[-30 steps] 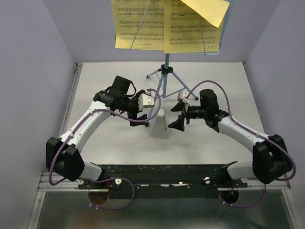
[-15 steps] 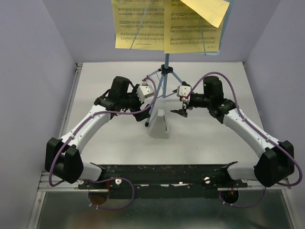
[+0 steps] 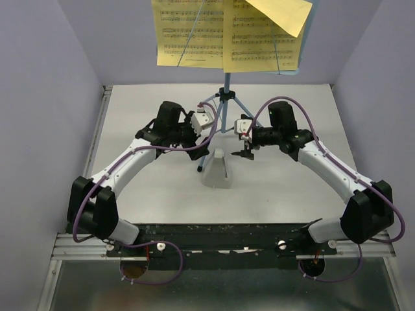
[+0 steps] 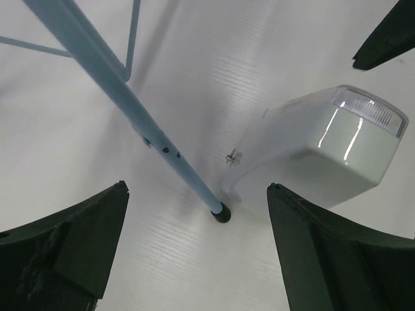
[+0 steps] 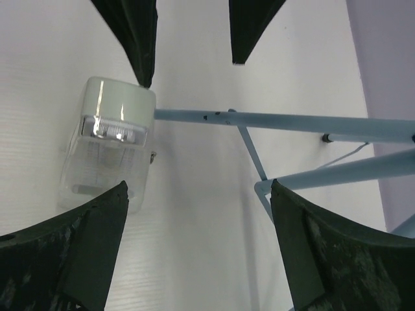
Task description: Pack up the instrument practice props
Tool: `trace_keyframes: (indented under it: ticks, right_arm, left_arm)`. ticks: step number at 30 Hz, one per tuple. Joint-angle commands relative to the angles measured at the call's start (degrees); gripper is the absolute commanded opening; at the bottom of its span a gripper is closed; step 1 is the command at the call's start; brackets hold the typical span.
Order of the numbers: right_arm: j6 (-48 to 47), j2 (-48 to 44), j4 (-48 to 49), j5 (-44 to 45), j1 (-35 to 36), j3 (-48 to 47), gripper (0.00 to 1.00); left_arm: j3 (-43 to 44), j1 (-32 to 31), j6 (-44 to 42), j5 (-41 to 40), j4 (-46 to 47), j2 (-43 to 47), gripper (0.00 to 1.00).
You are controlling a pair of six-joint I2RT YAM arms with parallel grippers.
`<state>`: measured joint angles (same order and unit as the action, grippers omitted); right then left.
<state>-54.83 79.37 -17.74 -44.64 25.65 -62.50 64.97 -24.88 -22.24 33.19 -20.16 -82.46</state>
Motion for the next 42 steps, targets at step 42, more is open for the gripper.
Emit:
trace_keyframes:
  ticks: [42]
  right_arm:
    - [-44.8,27.0,-72.5,-0.9,7.6,-47.7,0.85]
  left_arm:
    - [-18.0,3.3,-8.0,5.7,-2.9,20.8,0.99]
